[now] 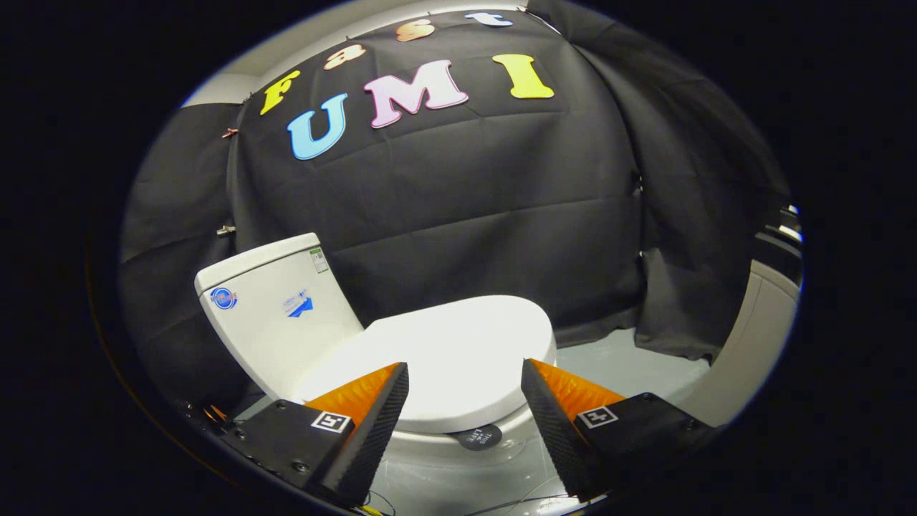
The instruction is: Open the toilet lid.
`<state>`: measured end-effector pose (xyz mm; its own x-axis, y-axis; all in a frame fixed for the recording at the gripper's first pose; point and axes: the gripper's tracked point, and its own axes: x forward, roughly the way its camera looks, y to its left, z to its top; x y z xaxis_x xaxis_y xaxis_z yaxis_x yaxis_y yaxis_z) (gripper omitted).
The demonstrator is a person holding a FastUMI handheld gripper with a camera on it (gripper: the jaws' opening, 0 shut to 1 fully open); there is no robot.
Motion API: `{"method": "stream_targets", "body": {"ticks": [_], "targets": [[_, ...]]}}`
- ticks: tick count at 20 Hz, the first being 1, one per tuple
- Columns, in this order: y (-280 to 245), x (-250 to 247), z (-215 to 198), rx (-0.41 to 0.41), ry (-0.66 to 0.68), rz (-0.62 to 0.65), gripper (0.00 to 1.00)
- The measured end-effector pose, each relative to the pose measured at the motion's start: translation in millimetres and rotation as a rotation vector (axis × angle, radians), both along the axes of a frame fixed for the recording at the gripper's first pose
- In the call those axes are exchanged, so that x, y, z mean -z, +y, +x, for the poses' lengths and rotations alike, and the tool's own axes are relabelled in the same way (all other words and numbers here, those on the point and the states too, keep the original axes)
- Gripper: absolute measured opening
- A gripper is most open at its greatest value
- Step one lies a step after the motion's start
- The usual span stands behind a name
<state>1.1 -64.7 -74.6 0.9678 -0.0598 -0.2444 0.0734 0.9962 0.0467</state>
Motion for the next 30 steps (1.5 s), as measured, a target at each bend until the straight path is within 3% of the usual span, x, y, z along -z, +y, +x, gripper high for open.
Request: {"method": "stream_targets", "body": {"ticks": [8,14,18,20,22,25,26,28,30], "targets": [[-25.2,58.1,-4.5,0.052,0.151,0.071,0.98],[-19.0,103.8,-9.3,0.08,0.306,0.374,0.92],[-15.5,121.4,-2.1,0.078,0.328,0.521,0.92],[-14.9,123.6,0.6,0.081,0.328,0.577,0.74],[-10.8,126.1,2.7,0.083,0.332,0.657,0.73],[-10.5,130.0,5.6,0.072,0.32,0.699,0.53],[-10.2,127.6,2.9,0.074,0.321,0.731,0.53],[-13.7,125.2,3.6,0.099,0.321,0.775,0.33],[-12.4,129.4,5.4,0.097,0.321,0.806,0.32]]}}
